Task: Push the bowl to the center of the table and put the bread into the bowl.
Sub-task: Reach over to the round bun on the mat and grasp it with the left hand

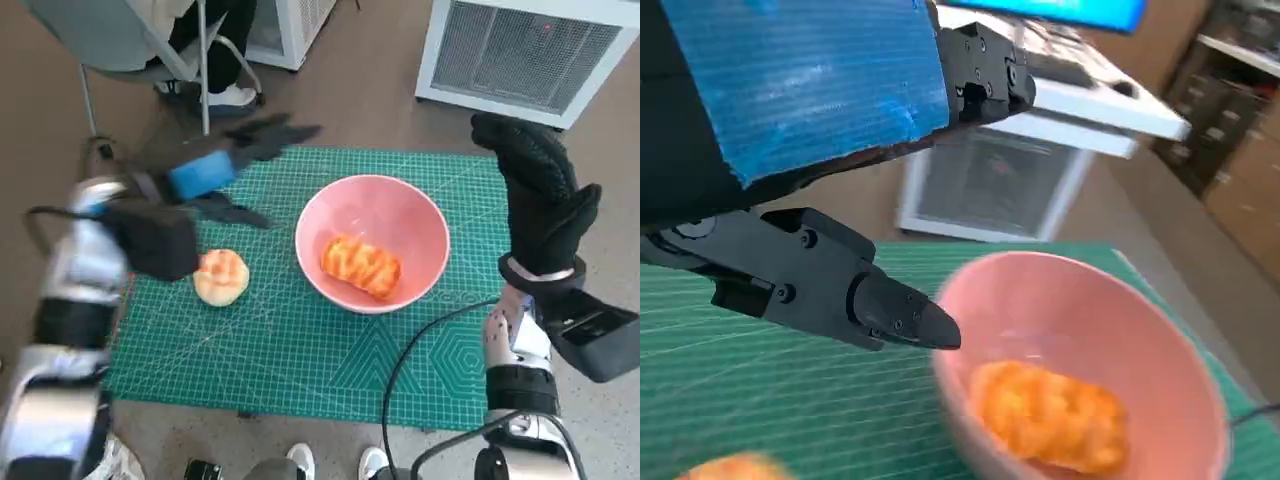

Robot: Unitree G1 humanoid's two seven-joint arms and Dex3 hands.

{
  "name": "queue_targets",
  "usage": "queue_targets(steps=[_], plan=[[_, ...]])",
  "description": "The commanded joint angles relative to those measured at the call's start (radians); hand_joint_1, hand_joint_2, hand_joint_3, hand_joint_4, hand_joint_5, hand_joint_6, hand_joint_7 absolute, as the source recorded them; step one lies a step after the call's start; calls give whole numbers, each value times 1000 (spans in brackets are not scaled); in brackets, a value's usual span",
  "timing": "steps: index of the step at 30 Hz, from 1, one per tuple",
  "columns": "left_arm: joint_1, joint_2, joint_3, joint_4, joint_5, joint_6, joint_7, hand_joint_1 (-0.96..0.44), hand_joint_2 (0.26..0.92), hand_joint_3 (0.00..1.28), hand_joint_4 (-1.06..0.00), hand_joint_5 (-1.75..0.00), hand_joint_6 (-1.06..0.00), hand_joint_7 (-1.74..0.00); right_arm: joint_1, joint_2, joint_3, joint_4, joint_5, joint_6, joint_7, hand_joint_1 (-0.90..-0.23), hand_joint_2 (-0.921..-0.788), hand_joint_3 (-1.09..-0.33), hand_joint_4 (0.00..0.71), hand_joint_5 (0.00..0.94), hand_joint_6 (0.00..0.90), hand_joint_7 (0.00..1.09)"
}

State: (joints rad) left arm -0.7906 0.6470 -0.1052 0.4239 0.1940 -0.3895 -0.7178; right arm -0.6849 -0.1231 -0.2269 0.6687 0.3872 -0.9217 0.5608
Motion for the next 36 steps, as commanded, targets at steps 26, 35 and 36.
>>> queue_targets(steps=[26,35,36], plan=[[233,94,-1,-59,71,145,42,-163,842,0,-127,0,-272,-21,-19,-2,-5,45,19,40,58,-612,-921,-711,344,1,350,53],[211,58,-89,49,151,148,72,-163,842,1,-123,0,-271,-11,-23,-7,-6,40,18,55,68,-619,-921,-712,344,1,350,52],[207,55,-97,59,160,149,74,-162,843,1,-122,0,-271,-10,-23,-7,-7,39,19,57,70,-619,-921,-711,344,1,350,52]])
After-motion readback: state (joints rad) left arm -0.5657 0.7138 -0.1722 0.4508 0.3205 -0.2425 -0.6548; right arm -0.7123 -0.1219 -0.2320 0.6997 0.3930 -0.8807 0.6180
